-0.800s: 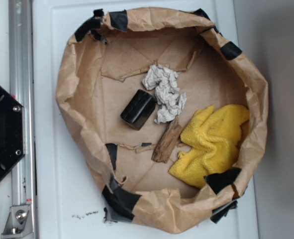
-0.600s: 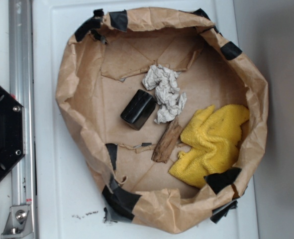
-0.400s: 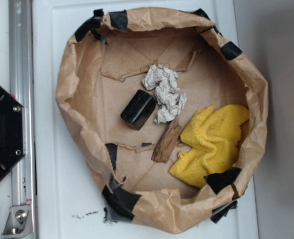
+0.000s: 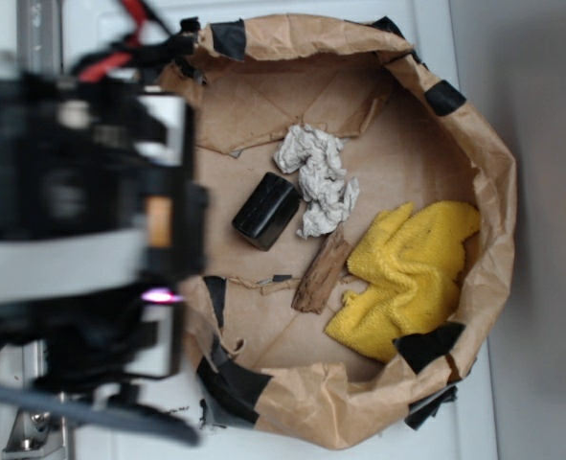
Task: Grab the yellow cloth.
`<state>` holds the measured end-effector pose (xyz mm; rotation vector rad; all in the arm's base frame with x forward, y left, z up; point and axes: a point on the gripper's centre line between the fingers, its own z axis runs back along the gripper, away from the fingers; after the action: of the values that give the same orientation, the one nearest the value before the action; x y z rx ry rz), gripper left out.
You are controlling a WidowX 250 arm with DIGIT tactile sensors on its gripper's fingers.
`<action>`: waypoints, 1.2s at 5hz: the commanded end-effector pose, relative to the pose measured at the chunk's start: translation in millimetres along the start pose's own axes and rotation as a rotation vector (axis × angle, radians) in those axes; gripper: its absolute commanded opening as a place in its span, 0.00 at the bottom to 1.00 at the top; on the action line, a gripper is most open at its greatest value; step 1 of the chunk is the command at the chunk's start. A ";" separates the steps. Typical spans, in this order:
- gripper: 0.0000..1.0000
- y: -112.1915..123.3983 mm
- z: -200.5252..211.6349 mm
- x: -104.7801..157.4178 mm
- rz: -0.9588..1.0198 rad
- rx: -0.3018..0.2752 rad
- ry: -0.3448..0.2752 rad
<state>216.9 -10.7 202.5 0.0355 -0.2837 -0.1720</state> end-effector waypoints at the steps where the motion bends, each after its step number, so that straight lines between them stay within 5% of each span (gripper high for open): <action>1: 1.00 20.0 -78.8 48.6 -0.082 -0.094 0.014; 2: 1.00 5.3 -112.6 54.2 -0.195 -0.074 0.068; 3: 1.00 -0.7 -142.3 65.0 -0.195 -0.126 0.061; 4: 1.00 -22.6 -157.4 84.0 -0.257 -0.092 0.048; 5: 0.90 -50.8 -176.6 89.5 -0.325 -0.042 0.106; 6: 0.00 -40.6 -168.9 91.7 -0.287 -0.036 0.074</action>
<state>336.7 -57.6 39.6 0.0404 -0.1118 -0.4600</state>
